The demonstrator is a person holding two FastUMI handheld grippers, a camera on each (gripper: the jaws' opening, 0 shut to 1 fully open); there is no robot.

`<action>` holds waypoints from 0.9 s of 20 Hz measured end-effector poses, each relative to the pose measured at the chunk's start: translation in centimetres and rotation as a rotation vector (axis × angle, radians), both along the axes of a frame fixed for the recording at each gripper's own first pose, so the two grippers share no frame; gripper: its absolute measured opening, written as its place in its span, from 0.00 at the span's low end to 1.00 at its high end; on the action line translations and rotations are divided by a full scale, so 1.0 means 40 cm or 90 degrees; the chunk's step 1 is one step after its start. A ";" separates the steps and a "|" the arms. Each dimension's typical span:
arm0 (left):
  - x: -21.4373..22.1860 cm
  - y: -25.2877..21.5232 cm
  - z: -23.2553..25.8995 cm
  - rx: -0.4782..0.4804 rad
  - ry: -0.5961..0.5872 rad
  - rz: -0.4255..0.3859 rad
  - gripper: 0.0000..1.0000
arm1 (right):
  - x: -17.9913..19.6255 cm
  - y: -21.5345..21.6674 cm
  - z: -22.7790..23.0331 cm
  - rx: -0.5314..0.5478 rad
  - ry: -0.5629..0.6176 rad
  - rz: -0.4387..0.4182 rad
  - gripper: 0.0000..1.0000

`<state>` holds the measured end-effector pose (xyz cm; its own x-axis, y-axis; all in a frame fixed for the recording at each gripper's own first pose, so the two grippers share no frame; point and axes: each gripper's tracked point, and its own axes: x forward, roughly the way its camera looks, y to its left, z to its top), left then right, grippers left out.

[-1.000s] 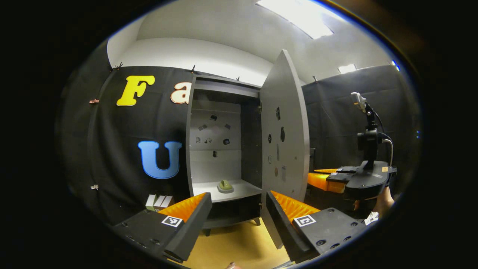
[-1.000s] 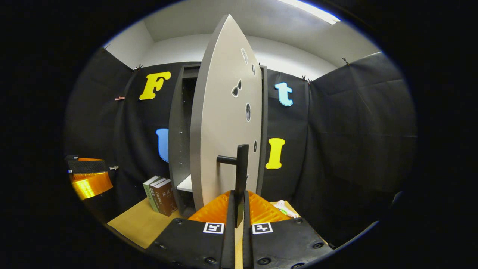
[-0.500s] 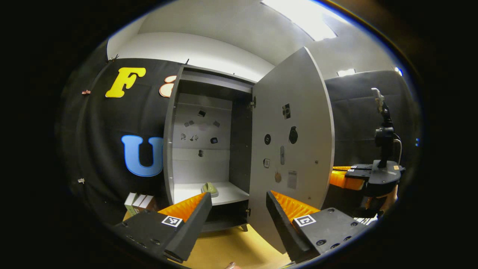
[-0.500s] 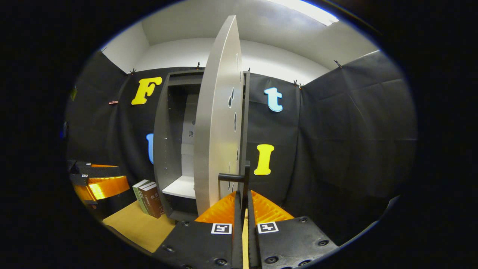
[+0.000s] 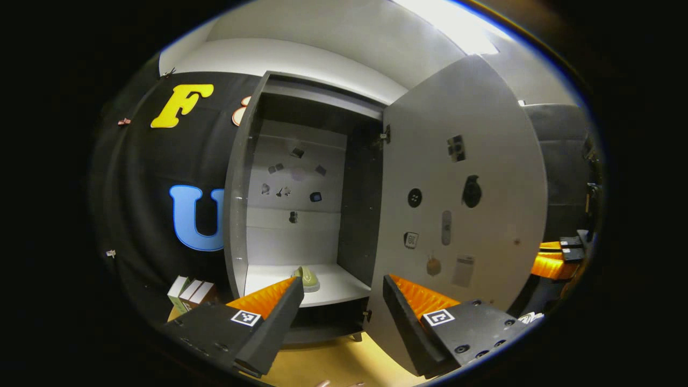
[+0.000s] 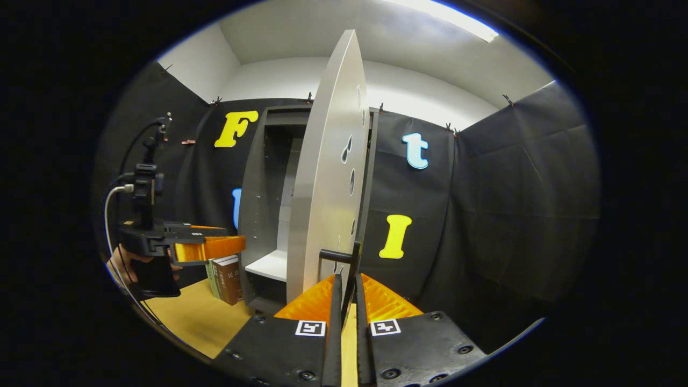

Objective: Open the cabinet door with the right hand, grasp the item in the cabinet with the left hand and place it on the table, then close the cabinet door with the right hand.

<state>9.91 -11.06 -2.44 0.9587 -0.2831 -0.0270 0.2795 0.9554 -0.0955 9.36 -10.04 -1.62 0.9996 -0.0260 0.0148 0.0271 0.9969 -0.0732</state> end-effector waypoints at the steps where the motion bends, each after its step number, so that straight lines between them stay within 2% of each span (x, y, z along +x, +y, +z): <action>1: 0.026 -0.003 -0.007 -0.002 0.010 -0.002 0.94 | -0.013 -0.012 0.003 0.000 -0.002 -0.002 0.16; 4: 0.109 -0.005 -0.016 0.001 0.022 0.002 0.91 | -0.029 -0.045 0.007 0.007 -0.006 -0.007 0.16; 6: 0.162 -0.005 -0.016 0.018 0.023 0.013 0.94 | -0.039 -0.091 0.010 0.000 -0.009 -0.032 0.13; 7: 0.187 -0.002 -0.013 0.030 0.023 0.019 0.94 | -0.042 -0.100 0.004 -0.001 -0.004 -0.034 0.05; 8: 0.213 -0.006 -0.016 0.038 0.023 0.018 0.93 | -0.045 -0.101 -0.002 0.008 0.001 -0.027 0.06; 9: 0.239 -0.014 -0.017 0.042 0.023 0.016 0.94 | -0.050 -0.102 -0.008 0.016 0.005 -0.020 0.11; 10: 0.262 -0.019 -0.023 0.047 0.027 0.013 0.91 | -0.058 -0.105 -0.013 0.018 0.012 -0.016 0.06; 11: 0.284 -0.019 -0.031 0.054 0.033 0.015 0.94 | -0.061 -0.118 -0.020 0.013 0.017 -0.021 0.10; 16: 0.404 0.011 -0.093 0.114 0.076 0.020 0.91 | -0.111 -0.187 0.016 0.044 -0.008 -0.038 0.10; 17: 0.424 0.014 -0.103 0.116 0.086 0.020 0.92 | -0.112 -0.218 0.016 0.041 -0.013 -0.056 0.20; 18: 0.447 0.012 -0.115 0.111 0.100 0.012 0.92 | -0.117 -0.252 0.016 0.037 -0.017 -0.077 0.22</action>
